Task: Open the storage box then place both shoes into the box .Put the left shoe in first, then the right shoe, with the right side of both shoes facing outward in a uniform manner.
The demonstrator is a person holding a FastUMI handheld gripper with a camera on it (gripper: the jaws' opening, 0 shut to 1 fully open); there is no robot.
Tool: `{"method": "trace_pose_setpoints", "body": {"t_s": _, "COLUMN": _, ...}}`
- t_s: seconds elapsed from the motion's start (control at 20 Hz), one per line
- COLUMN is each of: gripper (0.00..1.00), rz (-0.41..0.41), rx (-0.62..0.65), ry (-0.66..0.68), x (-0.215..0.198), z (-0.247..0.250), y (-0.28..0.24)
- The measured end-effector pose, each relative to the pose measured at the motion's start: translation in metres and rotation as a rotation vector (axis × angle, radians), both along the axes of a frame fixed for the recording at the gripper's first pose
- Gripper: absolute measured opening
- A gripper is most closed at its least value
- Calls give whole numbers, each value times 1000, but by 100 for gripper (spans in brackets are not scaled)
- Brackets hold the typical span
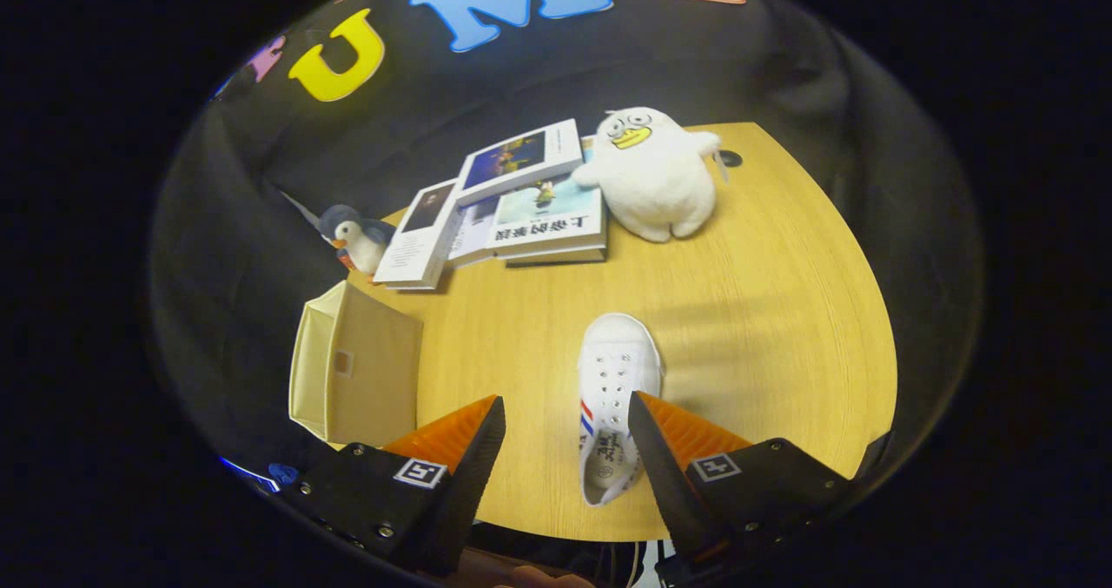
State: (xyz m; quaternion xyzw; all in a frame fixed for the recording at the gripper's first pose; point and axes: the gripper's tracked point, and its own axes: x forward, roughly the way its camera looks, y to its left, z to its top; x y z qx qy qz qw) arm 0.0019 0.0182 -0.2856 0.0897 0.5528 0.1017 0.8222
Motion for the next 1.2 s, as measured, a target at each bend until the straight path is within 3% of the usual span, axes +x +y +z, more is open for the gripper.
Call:
{"method": "trace_pose_setpoints", "body": {"t_s": 0.35, "gripper": 87, "rz": -56, "rx": -60, "ry": 126, "x": -18, "z": -54, "y": -30}}
{"method": "trace_pose_setpoints", "body": {"t_s": 1.0, "gripper": 84, "rz": 27, "rx": -143, "ry": 245, "x": -24, "z": -133, "y": -43}}
{"method": "trace_pose_setpoints", "body": {"t_s": 1.15, "gripper": 80, "rz": 48, "rx": -113, "ry": 242, "x": -23, "z": -135, "y": -35}}
{"method": "trace_pose_setpoints", "body": {"t_s": 1.2, "gripper": 72, "rz": 54, "rx": -97, "ry": 244, "x": -25, "z": -140, "y": -28}}
